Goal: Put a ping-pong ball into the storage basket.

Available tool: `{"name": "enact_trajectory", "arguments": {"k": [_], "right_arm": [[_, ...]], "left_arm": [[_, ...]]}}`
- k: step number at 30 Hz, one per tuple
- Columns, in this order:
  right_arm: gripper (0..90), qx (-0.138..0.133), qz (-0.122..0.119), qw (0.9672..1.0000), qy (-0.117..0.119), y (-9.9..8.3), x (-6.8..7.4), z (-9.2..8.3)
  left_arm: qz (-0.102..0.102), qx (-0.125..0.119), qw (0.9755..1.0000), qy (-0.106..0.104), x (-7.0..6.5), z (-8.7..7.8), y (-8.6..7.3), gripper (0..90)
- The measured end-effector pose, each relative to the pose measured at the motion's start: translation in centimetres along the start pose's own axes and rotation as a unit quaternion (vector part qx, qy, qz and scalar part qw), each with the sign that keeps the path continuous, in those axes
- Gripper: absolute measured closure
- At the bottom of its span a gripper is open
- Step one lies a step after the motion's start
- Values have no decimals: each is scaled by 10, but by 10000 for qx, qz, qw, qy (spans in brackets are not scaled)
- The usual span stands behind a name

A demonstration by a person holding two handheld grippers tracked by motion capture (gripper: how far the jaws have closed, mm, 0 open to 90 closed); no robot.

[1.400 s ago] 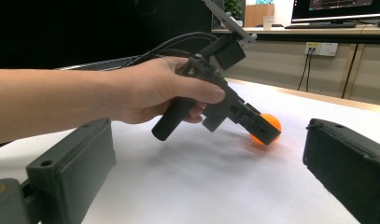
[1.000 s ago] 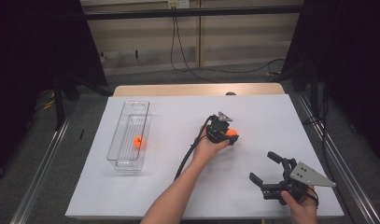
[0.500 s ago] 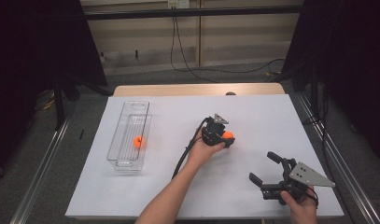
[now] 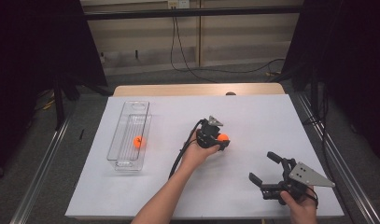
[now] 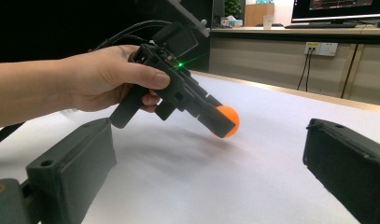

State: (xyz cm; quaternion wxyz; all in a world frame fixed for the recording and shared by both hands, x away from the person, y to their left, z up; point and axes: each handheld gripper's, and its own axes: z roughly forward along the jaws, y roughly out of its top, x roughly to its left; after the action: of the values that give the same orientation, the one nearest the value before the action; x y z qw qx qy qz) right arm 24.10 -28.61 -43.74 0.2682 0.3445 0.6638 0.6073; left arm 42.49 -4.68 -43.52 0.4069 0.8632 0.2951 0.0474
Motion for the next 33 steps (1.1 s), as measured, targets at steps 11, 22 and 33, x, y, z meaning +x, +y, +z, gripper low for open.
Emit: {"name": "enact_trajectory", "arguments": {"k": [11,22,33], "right_arm": [[15,1,-4,10000,6,0,1,0],[15,6,-13,10000,22,0,1,0],[15,6,-8,10000,9,0,1,0]], "left_arm": [[-21,-10,10000,17,1,-14,-5,508],[-33,54,10000,-12,3,-23,-10,509],[-2,154,9999,64,3,-26,-15,509]]}}
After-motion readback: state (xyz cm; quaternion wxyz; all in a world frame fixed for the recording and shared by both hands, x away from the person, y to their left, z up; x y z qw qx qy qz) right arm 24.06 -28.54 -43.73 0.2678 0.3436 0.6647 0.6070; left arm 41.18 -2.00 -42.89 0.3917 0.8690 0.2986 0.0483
